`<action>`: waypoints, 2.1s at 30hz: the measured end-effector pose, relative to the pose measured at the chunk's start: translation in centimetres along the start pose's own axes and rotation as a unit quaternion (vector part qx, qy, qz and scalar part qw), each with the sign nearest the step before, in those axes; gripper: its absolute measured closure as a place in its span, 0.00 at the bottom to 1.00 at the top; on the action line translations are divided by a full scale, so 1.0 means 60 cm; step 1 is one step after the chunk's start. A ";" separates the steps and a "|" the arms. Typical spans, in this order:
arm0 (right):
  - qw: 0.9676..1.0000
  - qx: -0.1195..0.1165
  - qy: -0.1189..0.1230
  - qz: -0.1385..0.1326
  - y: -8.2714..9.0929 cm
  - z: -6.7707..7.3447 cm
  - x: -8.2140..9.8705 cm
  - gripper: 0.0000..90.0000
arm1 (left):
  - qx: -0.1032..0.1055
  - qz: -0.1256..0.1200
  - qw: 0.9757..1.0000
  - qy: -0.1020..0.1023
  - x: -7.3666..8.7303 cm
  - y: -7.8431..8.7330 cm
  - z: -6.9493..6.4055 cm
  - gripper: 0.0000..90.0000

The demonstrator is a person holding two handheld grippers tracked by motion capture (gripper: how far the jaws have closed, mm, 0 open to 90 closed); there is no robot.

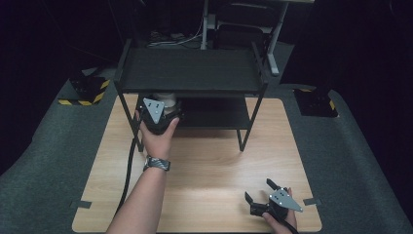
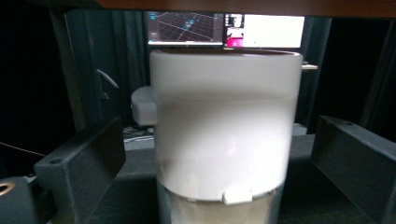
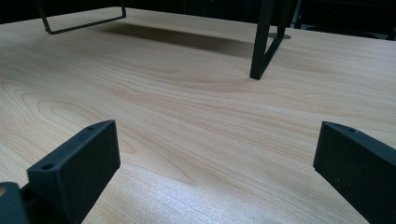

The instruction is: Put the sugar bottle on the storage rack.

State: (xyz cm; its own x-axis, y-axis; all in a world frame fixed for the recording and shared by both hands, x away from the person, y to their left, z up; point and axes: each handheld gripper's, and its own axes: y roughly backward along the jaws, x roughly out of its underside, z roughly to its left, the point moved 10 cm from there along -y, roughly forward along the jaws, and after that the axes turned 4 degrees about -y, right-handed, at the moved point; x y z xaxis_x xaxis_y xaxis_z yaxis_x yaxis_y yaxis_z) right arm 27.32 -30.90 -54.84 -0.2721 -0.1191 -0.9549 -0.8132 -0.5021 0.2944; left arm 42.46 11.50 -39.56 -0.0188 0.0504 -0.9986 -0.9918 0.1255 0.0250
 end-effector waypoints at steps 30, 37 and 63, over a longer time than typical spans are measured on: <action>1.000 -0.001 0.007 0.003 -0.002 0.002 -0.001 0.00 | 0.048 -0.023 0.999 0.000 0.093 0.131 0.020 0.00; 1.000 -0.001 0.009 0.004 -0.003 0.002 -0.001 0.00 | 0.060 -0.035 0.998 -0.010 0.129 0.165 0.025 0.00; 1.000 -0.004 0.009 0.003 -0.003 0.001 -0.001 0.00 | 0.092 0.030 0.995 -0.006 0.235 0.273 0.054 0.00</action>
State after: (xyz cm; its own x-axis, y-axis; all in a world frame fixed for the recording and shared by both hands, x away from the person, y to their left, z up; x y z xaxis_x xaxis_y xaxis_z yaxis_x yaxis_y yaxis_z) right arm 27.41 -30.74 -54.82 -0.2674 -0.1366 -0.9539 -0.8078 -0.5079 0.2992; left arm 26.36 17.46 -53.08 -0.0743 0.0752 -0.9944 -0.9488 0.3018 0.0937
